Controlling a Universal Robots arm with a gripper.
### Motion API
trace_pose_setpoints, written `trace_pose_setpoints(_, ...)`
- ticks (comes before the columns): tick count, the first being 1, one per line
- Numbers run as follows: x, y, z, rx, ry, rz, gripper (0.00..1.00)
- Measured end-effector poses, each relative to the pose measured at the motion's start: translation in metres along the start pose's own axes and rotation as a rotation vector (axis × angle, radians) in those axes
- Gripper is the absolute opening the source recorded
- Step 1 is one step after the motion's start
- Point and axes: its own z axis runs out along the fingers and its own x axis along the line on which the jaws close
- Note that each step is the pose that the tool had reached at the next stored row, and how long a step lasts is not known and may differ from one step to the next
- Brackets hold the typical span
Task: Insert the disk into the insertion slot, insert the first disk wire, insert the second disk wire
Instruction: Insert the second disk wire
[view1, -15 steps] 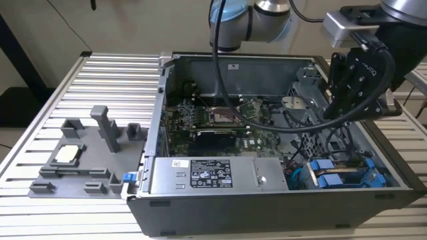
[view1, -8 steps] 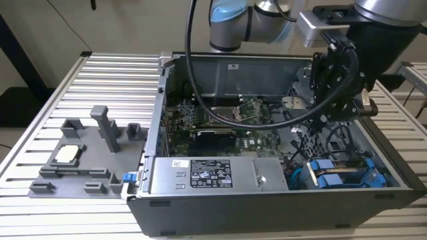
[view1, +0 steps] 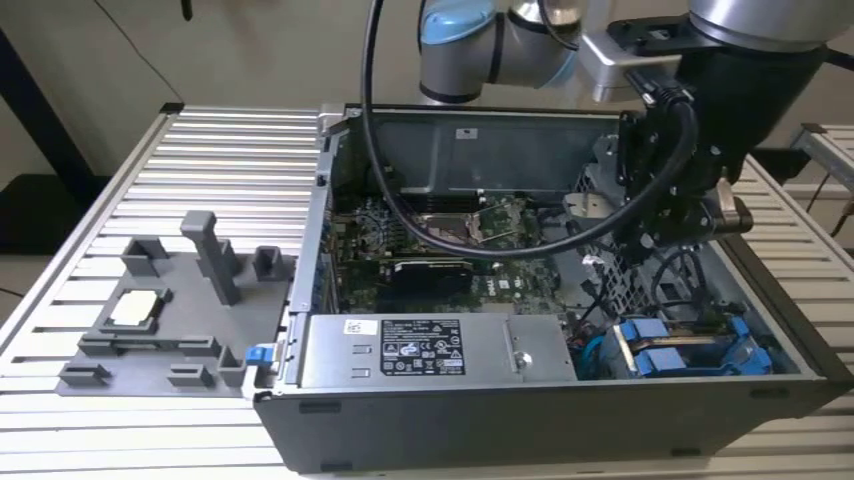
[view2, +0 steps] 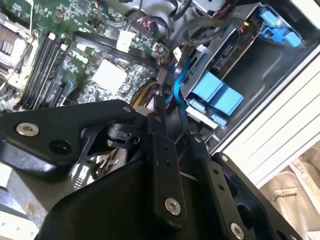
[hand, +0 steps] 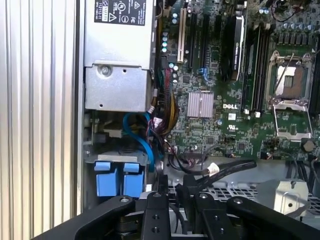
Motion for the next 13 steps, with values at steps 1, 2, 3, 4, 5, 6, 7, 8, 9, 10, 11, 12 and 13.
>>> trace_pose_setpoints(1, -0.0005, 0.0005, 0.0003, 0.0085, 0.0051, -0.002, 0.27)
trace_pose_setpoints(2, -0.0014, 0.0009, 0.0006, 0.0165, 0.0110, -0.004, 0.27)
trace_pose_setpoints(3, -0.0027, 0.0013, 0.0010, 0.0216, 0.0194, -0.007, 0.27)
trace_pose_setpoints(4, -0.0037, 0.0016, 0.0012, 0.0234, 0.0303, -0.010, 0.27)
trace_pose_setpoints(5, -0.0049, 0.0018, 0.0017, 0.0255, 0.0405, -0.013, 0.27)
trace_pose_setpoints(6, -0.0065, 0.0019, 0.0021, 0.0283, 0.0499, -0.016, 0.27)
trace_pose_setpoints(7, -0.0084, 0.0020, 0.0027, 0.0329, 0.0571, -0.019, 0.27)
trace_pose_setpoints(8, -0.0103, 0.0021, 0.0034, 0.0386, 0.0616, -0.022, 0.27)
trace_pose_setpoints(9, -0.0123, 0.0022, 0.0042, 0.0458, 0.0643, -0.025, 0.27)
trace_pose_setpoints(10, -0.0139, 0.0023, 0.0050, 0.0530, 0.0655, -0.028, 0.27)
trace_pose_setpoints(11, -0.0153, 0.0027, 0.0060, 0.0601, 0.0657, -0.031, 0.27)
trace_pose_setpoints(12, -0.0164, 0.0031, 0.0072, 0.0661, 0.0659, -0.033, 0.27)
trace_pose_setpoints(13, -0.0174, 0.0036, 0.0086, 0.0709, 0.0661, -0.036, 0.27)
